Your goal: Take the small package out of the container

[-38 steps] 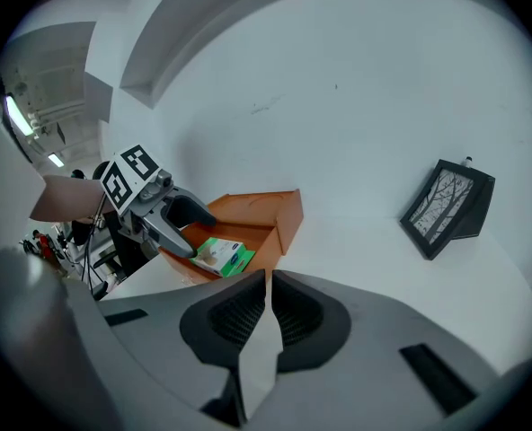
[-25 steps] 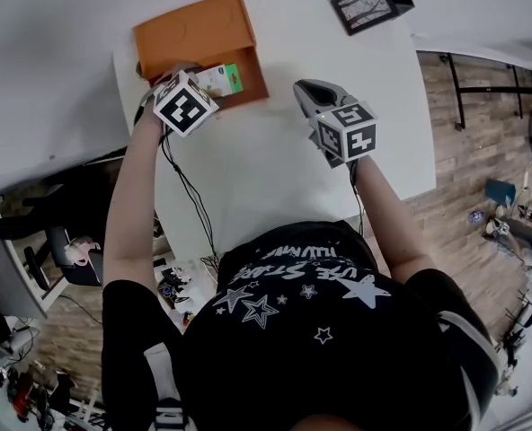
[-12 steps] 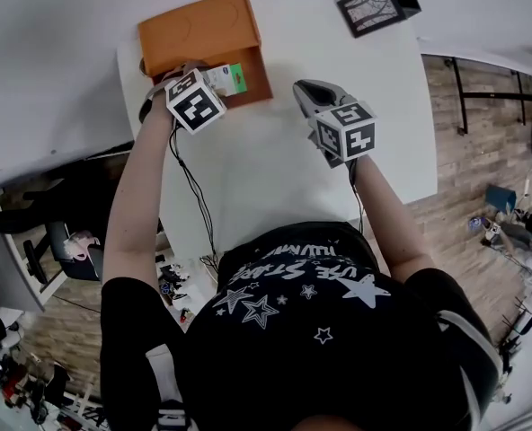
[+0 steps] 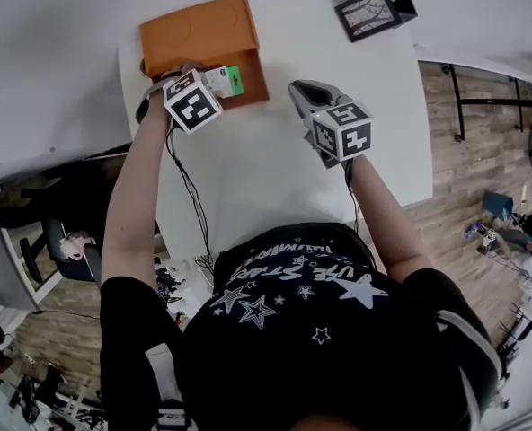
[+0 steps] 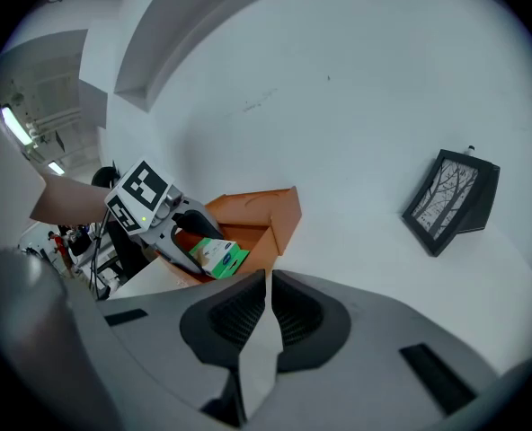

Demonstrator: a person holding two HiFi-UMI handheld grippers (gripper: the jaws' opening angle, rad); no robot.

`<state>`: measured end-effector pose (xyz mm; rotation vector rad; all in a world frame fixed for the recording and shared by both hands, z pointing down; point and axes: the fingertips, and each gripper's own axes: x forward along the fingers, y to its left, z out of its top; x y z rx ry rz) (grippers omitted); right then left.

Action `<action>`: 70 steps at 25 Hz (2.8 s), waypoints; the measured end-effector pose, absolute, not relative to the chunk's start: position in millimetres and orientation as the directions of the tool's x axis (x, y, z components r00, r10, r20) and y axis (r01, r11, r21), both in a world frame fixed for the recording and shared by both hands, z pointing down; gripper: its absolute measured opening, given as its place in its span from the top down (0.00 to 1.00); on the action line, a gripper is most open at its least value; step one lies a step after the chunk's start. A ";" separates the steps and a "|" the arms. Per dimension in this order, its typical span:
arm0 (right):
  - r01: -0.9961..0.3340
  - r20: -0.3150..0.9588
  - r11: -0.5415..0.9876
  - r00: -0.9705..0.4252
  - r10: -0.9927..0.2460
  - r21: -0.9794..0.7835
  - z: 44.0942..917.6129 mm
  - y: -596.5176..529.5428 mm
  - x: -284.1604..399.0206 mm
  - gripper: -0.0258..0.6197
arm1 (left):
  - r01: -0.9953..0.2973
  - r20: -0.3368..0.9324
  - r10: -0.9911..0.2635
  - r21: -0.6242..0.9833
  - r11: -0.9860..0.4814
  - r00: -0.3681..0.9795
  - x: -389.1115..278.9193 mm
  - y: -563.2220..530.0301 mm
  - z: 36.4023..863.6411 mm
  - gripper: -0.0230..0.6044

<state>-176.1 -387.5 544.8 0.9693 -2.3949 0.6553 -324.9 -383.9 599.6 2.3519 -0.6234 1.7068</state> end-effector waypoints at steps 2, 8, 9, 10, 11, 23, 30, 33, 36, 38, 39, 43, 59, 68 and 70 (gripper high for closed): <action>-0.732 0.579 0.634 -0.638 -0.508 -0.250 541.3 -386.1 -171.3 0.88 | -0.443 0.933 -0.241 -0.103 -0.890 0.269 -323.4 -380.6 591.5 0.40; -0.720 0.552 0.647 -0.656 -0.515 -0.252 525.6 -380.8 -171.1 0.88 | -0.510 0.904 -0.327 -0.150 -0.847 0.276 -332.7 -375.0 557.4 0.40; -0.715 0.546 0.653 -0.661 -0.514 -0.250 522.4 -378.8 -173.0 0.88 | -0.523 0.895 -0.347 -0.161 -0.837 0.279 -334.9 -373.9 550.0 0.40; -0.711 0.542 0.659 -0.665 -0.514 -0.247 519.0 -376.1 -174.5 0.88 | -0.536 0.887 -0.367 -0.172 -0.827 0.281 -337.0 -372.5 542.7 0.40; -0.707 0.537 0.664 -0.669 -0.514 -0.244 515.6 -373.2 -175.6 0.88 | -0.548 0.879 -0.384 -0.181 -0.817 0.282 -339.0 -370.6 535.9 0.40; -0.641 0.474 0.734 -0.729 -0.493 -0.223 479.0 -351.4 -172.4 0.88 | -0.732 0.781 -0.556 -0.197 -0.652 0.285 -344.1 -334.1 472.6 0.40; -0.581 0.442 0.784 -0.775 -0.451 -0.219 463.4 -331.2 -176.6 0.88 | -0.802 0.722 -0.639 -0.204 -0.561 0.263 -334.2 -301.1 443.5 0.40; -0.549 0.429 0.807 -0.797 -0.426 -0.218 457.5 -322.7 -177.7 0.88 | -0.833 0.682 -0.687 -0.210 -0.512 0.251 -328.5 -289.8 427.8 0.40; -0.520 0.417 0.827 -0.814 -0.404 -0.214 451.3 -316.6 -174.9 0.88 | -0.865 0.636 -0.733 -0.201 -0.461 0.242 -320.7 -279.7 411.8 0.40; -0.502 0.407 0.839 -0.825 -0.391 -0.211 446.8 -313.3 -171.9 0.88 | -0.886 0.605 -0.761 -0.191 -0.423 0.233 -315.8 -273.6 401.9 0.40; -0.493 0.402 0.845 -0.831 -0.385 -0.209 444.5 -311.6 -170.2 0.88 | -0.895 0.592 -0.774 -0.190 -0.405 0.224 -313.7 -270.0 397.9 0.40; -0.462 0.383 0.864 -0.849 -0.365 -0.201 435.6 -300.1 -162.8 0.88 | -0.920 0.558 -0.808 -0.187 -0.345 0.190 -304.5 -248.2 388.9 0.40; -0.352 0.380 0.915 -0.888 -0.258 -0.200 440.9 -221.0 -102.1 0.88 | -0.990 0.469 -0.878 -0.045 -0.133 0.096 -241.5 -137.1 395.0 0.40; -0.299 0.391 0.933 -0.897 -0.205 -0.198 446.8 -172.2 -71.9 0.88 | -0.998 0.453 -0.891 -0.020 -0.052 0.037 -207.0 -77.3 400.3 0.40; -0.287 0.392 0.938 -0.900 -0.193 -0.196 447.5 -162.2 -66.4 0.88 | -0.999 0.453 -0.891 -0.012 -0.032 0.023 -200.6 -64.6 403.6 0.40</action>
